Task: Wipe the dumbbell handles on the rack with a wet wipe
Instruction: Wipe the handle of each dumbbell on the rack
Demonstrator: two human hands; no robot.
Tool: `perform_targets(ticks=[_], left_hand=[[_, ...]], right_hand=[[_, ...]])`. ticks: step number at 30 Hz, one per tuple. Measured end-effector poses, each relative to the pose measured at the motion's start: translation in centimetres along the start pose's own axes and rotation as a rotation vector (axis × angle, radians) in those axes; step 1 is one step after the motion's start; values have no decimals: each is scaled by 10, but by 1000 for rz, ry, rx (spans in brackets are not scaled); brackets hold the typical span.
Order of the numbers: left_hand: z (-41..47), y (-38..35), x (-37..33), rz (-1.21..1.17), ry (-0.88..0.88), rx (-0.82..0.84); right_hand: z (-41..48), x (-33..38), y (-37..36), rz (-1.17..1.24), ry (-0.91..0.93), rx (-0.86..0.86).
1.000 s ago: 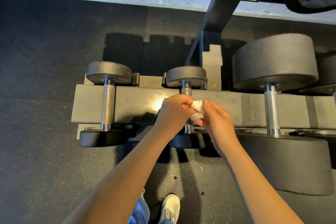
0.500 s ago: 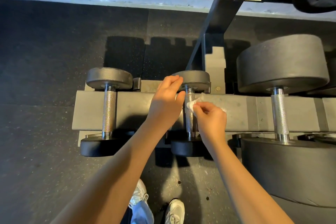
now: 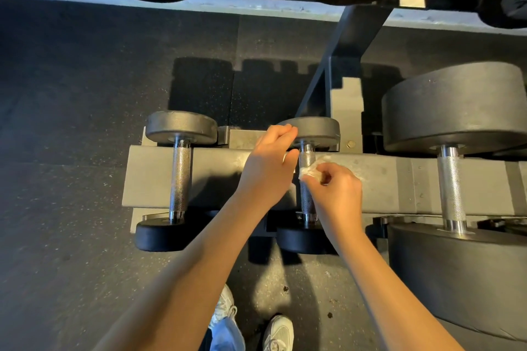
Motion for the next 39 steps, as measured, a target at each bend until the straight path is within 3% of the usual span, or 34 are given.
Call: perform_targets(ticks=[4, 10, 14, 18, 26, 32, 36, 39], left_hand=[[1, 2, -1, -12, 26, 30], [-1, 3, 0, -23, 44, 50], [0, 4, -1, -17, 44, 62], [1, 4, -1, -17, 45, 70], [1, 5, 1, -18, 45, 80], [2, 4, 0, -15, 44, 80], [0, 4, 1, -20, 33, 71], [0, 3, 2, -26, 31, 58]], right_hand=[[18, 12, 3, 49, -40, -55], [8, -3, -5, -85, 7, -1], [3, -12, -2, -31, -41, 51], [19, -4, 2, 65, -103, -10], [3, -13, 6, -6, 72, 155], [17, -6, -3, -20, 129, -19], [28, 4, -2, 156, -57, -76], [19, 0, -1, 171, -37, -49]])
Point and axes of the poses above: each hand's wrist, its own z-axis towards the middle knuckle, its own y-axis out of the back of the hand, x = y × z, the point moved 1 cm from there along z, towards the middle knuckle, and after that the axes turned 6 degrees about -z, right-handed, at the moved point
